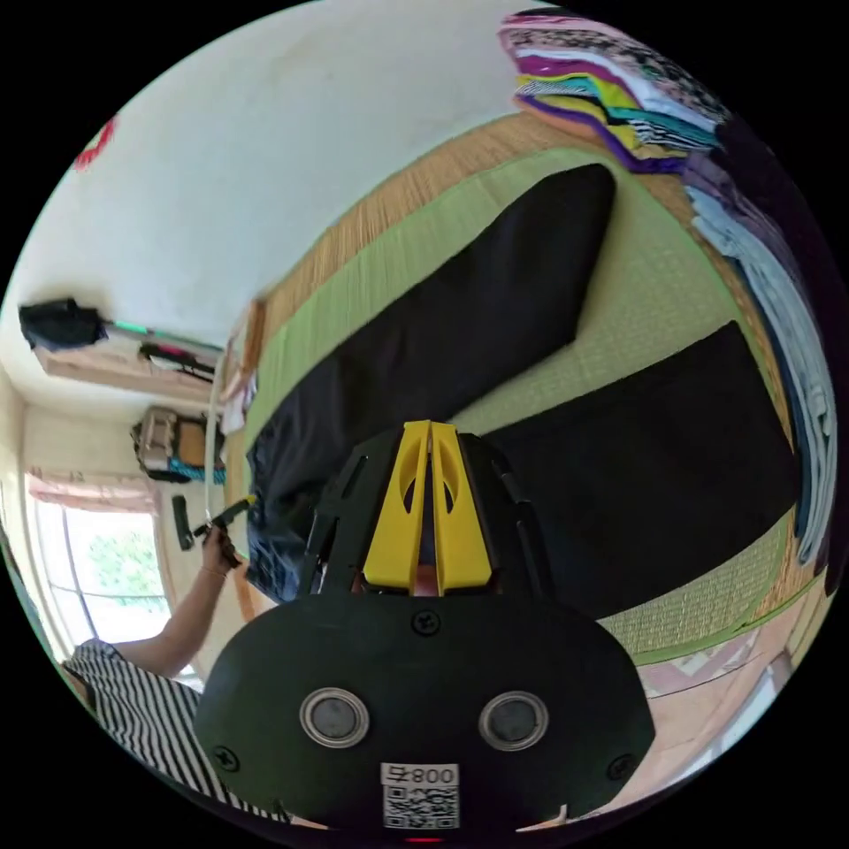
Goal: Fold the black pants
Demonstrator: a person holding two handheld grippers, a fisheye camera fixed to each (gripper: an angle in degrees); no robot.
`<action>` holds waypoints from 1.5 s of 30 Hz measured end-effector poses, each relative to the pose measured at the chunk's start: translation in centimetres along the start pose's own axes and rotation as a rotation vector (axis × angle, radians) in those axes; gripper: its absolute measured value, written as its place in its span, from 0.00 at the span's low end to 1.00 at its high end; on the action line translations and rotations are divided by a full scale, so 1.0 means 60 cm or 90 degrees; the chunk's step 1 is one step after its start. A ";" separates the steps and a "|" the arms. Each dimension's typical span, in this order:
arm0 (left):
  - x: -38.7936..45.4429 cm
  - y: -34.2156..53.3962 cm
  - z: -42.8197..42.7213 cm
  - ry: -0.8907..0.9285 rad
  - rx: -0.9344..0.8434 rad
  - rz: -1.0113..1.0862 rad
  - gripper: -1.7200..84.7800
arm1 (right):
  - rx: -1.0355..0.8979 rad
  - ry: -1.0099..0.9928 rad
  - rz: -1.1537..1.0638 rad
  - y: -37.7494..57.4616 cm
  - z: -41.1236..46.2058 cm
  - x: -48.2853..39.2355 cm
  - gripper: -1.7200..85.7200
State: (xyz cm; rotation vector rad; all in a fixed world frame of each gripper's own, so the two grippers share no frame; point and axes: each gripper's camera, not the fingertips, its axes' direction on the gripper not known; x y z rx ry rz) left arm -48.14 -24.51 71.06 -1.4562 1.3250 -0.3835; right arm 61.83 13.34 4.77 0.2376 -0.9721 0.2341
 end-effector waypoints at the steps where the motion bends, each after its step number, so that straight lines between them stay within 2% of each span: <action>1: 0.002 0.003 -0.001 0.008 0.014 0.007 0.02 | -0.025 0.013 -0.015 0.003 0.026 -0.009 0.02; 9: 0.025 -0.071 -0.012 -0.088 -0.001 0.016 0.02 | -0.129 0.046 -0.100 0.027 0.150 -0.075 0.02; 13: 0.021 -0.120 -0.024 -0.112 0.001 -0.032 0.02 | -0.111 0.031 -0.112 0.033 0.181 -0.105 0.02; 19: 0.070 -0.086 -0.055 -0.036 0.074 0.009 0.02 | -0.118 0.031 -0.171 0.047 0.194 -0.145 0.02; 21: 0.088 -0.061 -0.045 -0.027 0.060 0.029 0.02 | -0.140 0.050 -0.200 0.065 0.211 -0.155 0.02; 24: 0.095 -0.035 -0.015 -0.036 0.015 0.019 0.02 | -0.109 0.064 -0.222 0.085 0.219 -0.162 0.02; 27: 0.110 -0.038 -0.028 -0.004 0.055 0.006 0.03 | -0.117 0.037 -0.201 0.078 0.218 -0.159 0.02; 32: 0.235 -0.090 -0.044 0.072 0.102 0.176 0.05 | -0.021 0.005 -0.132 0.057 0.164 -0.117 0.03; 34: 0.321 -0.125 -0.029 0.121 0.084 0.291 0.07 | 0.037 -0.010 -0.072 0.032 0.130 -0.068 0.04; 37: 0.418 -0.167 -0.002 0.162 0.065 0.388 0.09 | 0.117 -0.051 0.005 -0.006 0.086 0.003 0.06; 45: 0.559 -0.242 0.065 0.245 0.004 0.457 0.08 | 0.193 -0.076 0.152 -0.117 0.075 0.114 0.12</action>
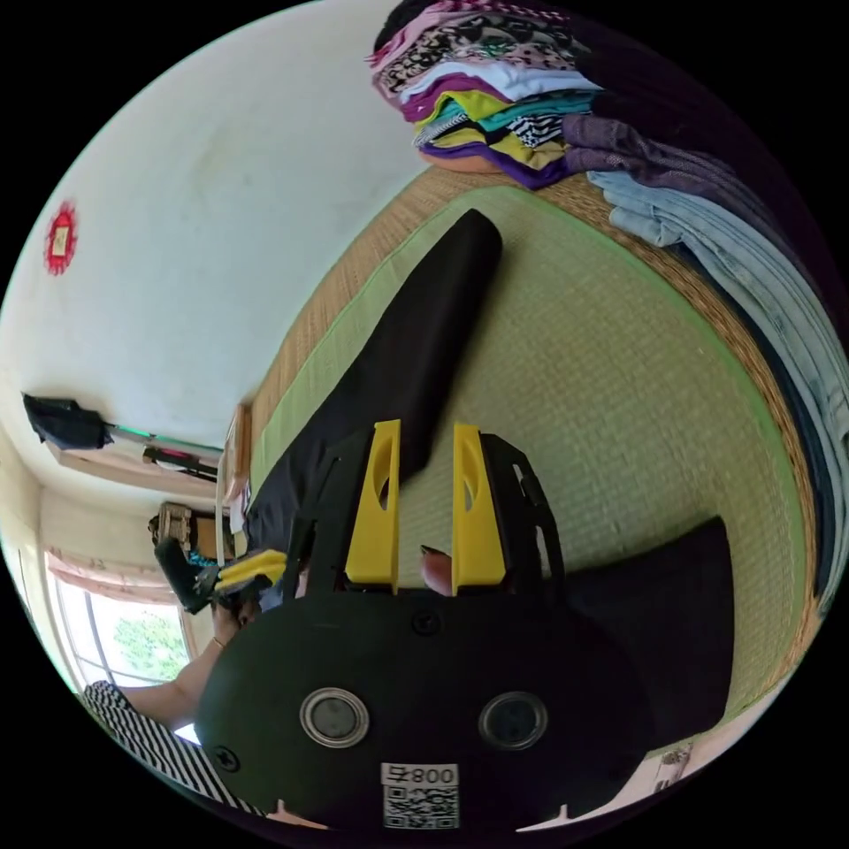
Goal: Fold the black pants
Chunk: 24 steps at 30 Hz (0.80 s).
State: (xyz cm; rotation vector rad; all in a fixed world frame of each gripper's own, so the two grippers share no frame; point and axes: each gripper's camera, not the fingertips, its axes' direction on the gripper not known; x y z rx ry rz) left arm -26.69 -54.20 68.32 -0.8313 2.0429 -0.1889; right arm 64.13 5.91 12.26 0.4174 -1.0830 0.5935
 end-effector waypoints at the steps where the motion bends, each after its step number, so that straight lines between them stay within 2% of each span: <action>1: -0.001 -0.006 0.006 0.014 0.002 -0.005 0.08 | 0.001 0.005 0.010 -0.012 0.013 0.001 0.12; 5: -0.014 -0.008 0.011 0.043 0.011 -0.033 0.08 | 0.019 -0.018 0.034 -0.029 0.043 -0.007 0.09; 8: -0.029 0.002 0.000 0.049 0.027 -0.065 0.07 | 0.043 -0.017 -0.031 -0.022 0.054 -0.066 0.06; 11: -0.047 0.013 -0.022 0.058 0.071 -0.109 0.07 | 0.034 0.001 -0.190 0.013 0.072 -0.192 0.05; 16: -0.072 0.021 -0.063 0.047 0.171 -0.196 0.08 | -0.107 0.101 -0.568 0.202 0.203 -0.450 0.06; 19: -0.082 0.013 -0.074 0.037 0.192 -0.220 0.10 | -0.177 0.225 -0.717 0.321 0.289 -0.509 0.07; 24: -0.090 -0.034 -0.075 0.039 0.195 -0.186 0.12 | -0.155 0.296 -0.810 0.426 0.305 -0.520 0.07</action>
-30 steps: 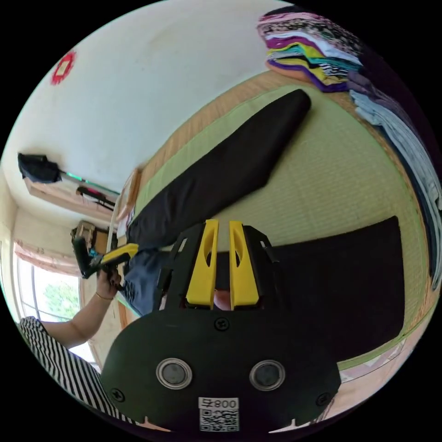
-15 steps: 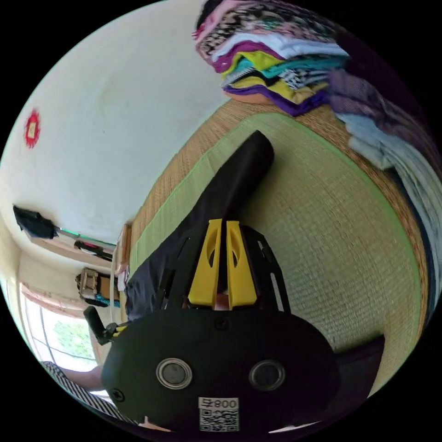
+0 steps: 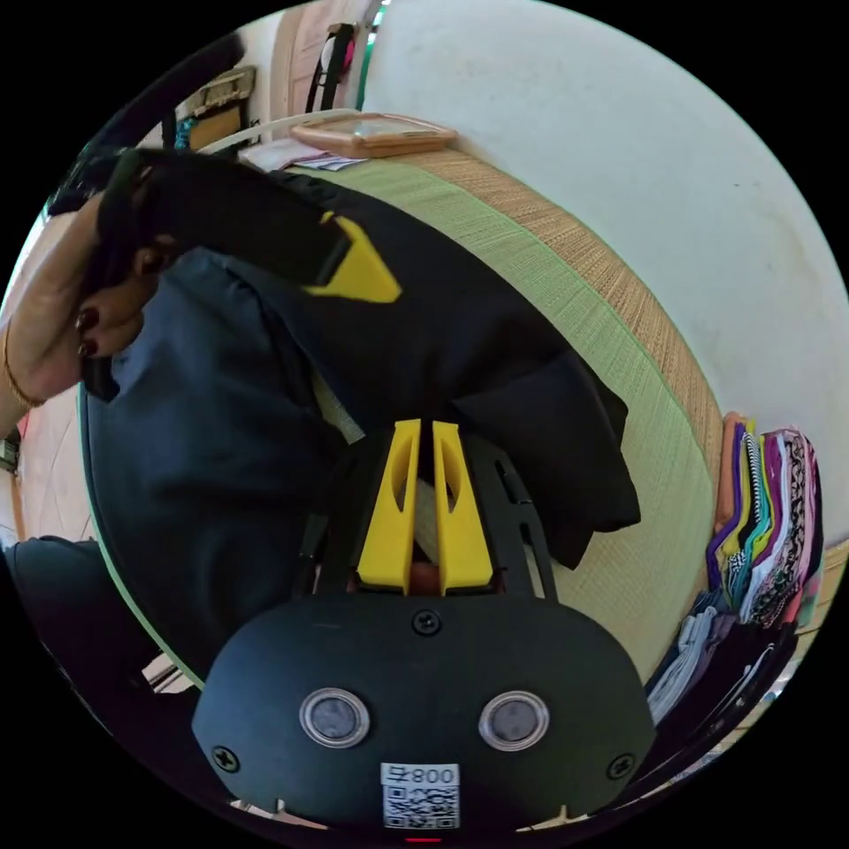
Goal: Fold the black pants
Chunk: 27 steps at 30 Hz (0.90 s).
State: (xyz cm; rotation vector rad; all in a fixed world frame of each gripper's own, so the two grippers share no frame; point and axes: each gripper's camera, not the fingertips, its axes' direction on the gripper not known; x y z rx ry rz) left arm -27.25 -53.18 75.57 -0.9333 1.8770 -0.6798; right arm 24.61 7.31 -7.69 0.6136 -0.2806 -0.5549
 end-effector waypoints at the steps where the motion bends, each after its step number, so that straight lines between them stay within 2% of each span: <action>1: 0.007 -0.017 0.016 0.012 -0.019 0.020 0.13 | -0.001 -0.002 0.008 0.006 -0.003 -0.005 0.07; 5: 0.045 -0.066 0.072 0.021 -0.080 0.108 0.15 | -0.008 -0.061 0.055 0.029 -0.014 0.001 0.09; 9: 0.096 -0.115 0.141 -0.059 -0.163 0.222 0.16 | 0.022 -0.099 0.164 0.087 -0.046 0.038 0.10; 12: 0.102 -0.135 0.185 -0.161 -0.214 0.261 0.12 | 0.051 -0.091 0.234 0.127 -0.063 0.081 0.10; 13: 0.098 -0.142 0.184 -0.157 -0.198 0.258 0.09 | 0.051 -0.093 0.252 0.137 -0.063 0.099 0.10; 15: 0.084 -0.154 0.168 -0.124 -0.160 0.215 0.06 | 0.049 -0.107 0.269 0.150 -0.061 0.125 0.11; 19: 0.018 -0.170 0.103 0.022 -0.033 0.058 0.05 | 0.118 -0.143 0.316 0.181 -0.074 0.179 0.11; 22: -0.033 -0.170 0.080 0.120 0.017 -0.035 0.04 | 0.156 -0.206 0.301 0.180 -0.070 0.211 0.11; 27: -0.081 -0.167 0.076 0.204 0.044 -0.111 0.04 | 0.165 -0.252 0.300 0.166 -0.044 0.271 0.13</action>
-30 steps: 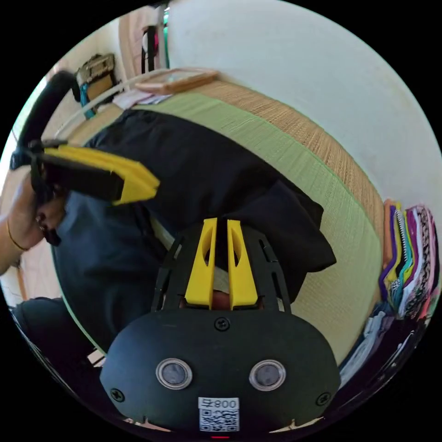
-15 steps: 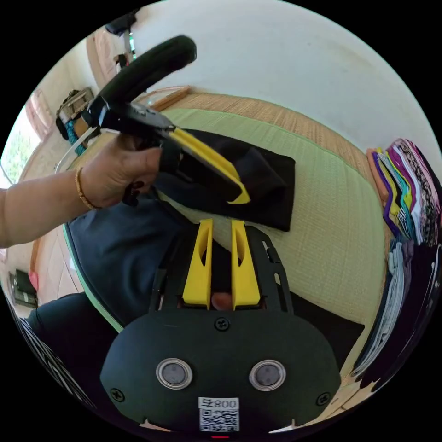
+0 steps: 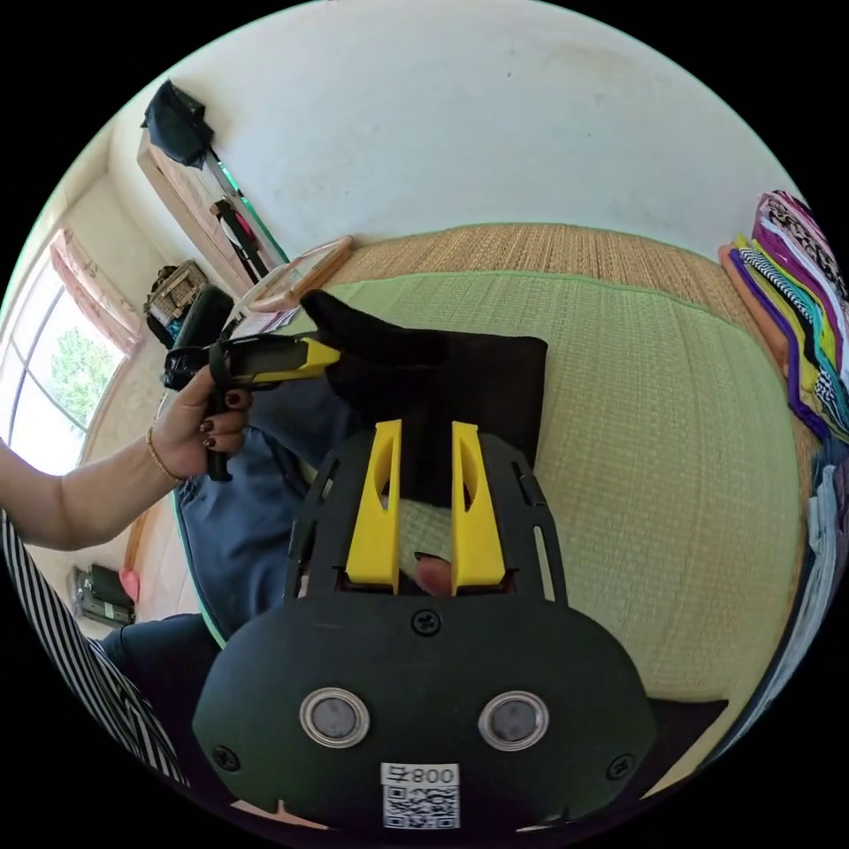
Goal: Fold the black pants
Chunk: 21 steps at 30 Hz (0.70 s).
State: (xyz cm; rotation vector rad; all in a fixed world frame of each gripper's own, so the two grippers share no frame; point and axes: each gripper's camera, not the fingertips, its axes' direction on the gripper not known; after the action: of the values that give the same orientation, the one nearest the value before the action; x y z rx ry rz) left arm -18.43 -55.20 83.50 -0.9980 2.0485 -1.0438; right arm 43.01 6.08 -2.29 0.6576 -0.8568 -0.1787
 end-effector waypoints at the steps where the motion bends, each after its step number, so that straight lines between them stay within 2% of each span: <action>1: -0.008 -0.002 -0.003 0.013 0.009 -0.014 0.04 | -0.008 -0.018 -0.001 -0.011 0.002 0.016 0.13; 4: -0.022 -0.010 -0.004 0.044 0.020 -0.034 0.04 | -0.026 -0.115 -0.010 -0.036 0.010 0.057 0.15; 8: -0.035 -0.023 -0.002 0.086 0.029 -0.052 0.04 | -0.056 -0.173 -0.030 -0.058 0.019 0.091 0.14; 11: -0.040 -0.037 -0.002 0.103 0.038 -0.060 0.04 | -0.101 -0.241 -0.037 -0.063 0.029 0.116 0.12; 14: -0.034 -0.053 0.003 0.114 0.035 -0.052 0.04 | -0.116 -0.258 -0.023 -0.055 0.016 0.136 0.07; 17: -0.019 -0.073 0.016 0.130 0.027 -0.032 0.04 | -0.069 -0.294 -0.016 -0.036 -0.035 0.155 0.04; 21: 0.025 -0.115 0.046 0.186 0.027 0.016 0.04 | 0.047 -0.276 -0.003 0.002 -0.164 0.181 0.03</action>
State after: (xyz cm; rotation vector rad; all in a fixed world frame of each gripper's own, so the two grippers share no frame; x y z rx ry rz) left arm -14.68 -60.28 87.73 -0.8346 2.2528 -1.2774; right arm 57.50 6.41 0.11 0.7017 -1.2824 -0.3009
